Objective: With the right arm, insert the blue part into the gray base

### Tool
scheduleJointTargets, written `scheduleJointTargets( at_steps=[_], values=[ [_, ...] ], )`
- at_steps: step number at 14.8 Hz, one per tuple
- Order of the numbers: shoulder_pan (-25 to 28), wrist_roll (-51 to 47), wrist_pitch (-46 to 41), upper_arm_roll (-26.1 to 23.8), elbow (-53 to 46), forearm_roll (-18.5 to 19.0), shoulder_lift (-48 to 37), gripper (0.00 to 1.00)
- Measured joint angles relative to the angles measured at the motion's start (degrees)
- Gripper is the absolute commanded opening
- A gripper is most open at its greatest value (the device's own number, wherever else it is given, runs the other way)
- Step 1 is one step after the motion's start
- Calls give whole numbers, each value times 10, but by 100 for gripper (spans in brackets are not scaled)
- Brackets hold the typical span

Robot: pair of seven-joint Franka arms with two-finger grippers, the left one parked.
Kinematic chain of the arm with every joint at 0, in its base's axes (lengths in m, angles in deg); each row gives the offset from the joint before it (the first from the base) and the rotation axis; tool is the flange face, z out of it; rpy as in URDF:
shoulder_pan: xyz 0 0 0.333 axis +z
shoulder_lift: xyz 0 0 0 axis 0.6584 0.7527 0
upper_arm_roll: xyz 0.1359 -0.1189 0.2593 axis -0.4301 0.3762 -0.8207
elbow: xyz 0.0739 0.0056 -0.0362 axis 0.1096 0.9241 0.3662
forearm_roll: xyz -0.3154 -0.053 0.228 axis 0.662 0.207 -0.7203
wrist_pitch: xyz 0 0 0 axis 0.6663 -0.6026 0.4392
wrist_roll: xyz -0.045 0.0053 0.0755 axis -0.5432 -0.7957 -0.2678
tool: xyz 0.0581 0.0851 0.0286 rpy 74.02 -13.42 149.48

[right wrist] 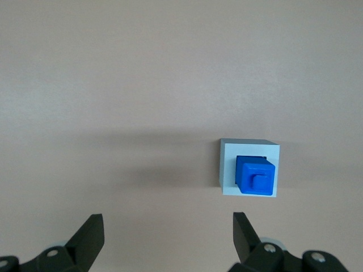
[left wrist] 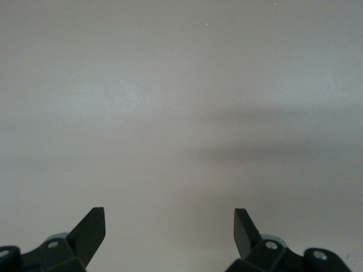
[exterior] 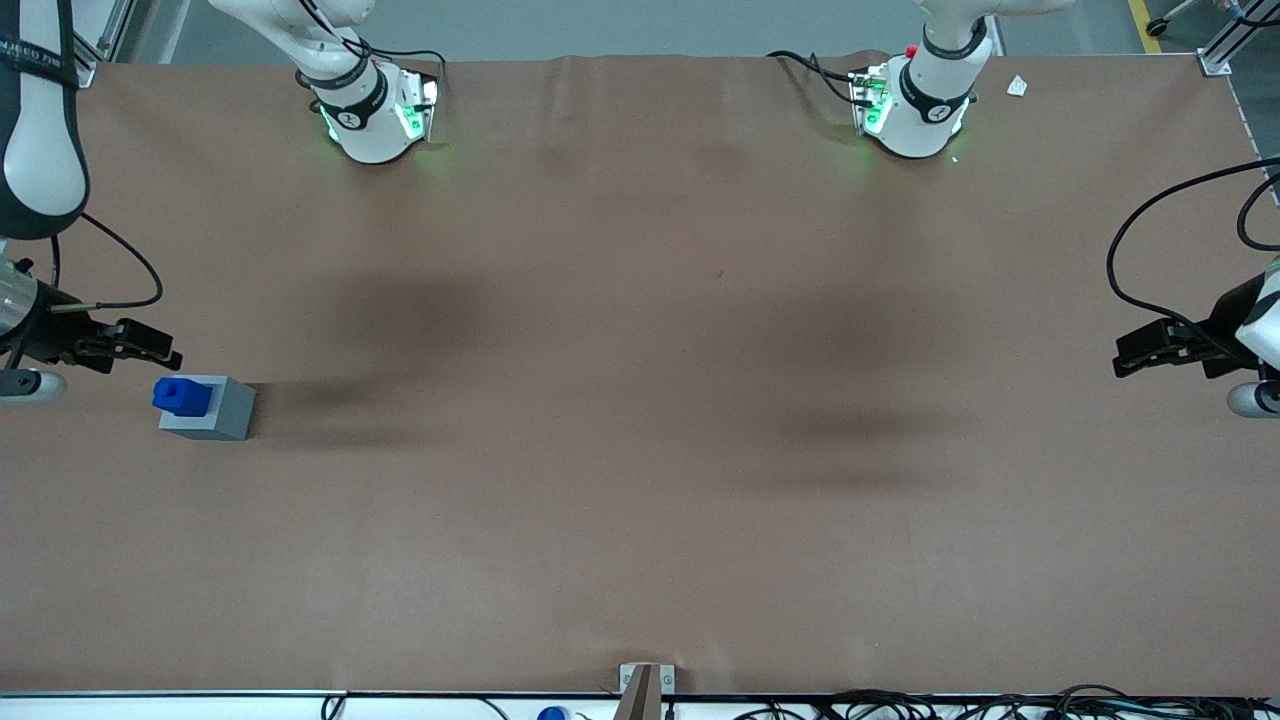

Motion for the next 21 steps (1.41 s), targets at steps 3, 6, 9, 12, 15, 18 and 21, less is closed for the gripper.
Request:
scheduleJointTargets(
  at_steps=[3,6,9,12,15,18,21],
  values=[
    [17,-10,-9,0,0,0,-23,100],
    [41,-39,-31,-1,0,1,-54,100],
    [54,-57,-52,-1,0,3,-86,100],
    [56,-87,-86,-5,-2,10,-115,100],
    [57,-116,-128,-13,-20,21,-139,100],
    [57,-129,-155,-13,-57,22,-147,100],
    [58,-148,-160,-13,-71,22,-147,100]
  ],
)
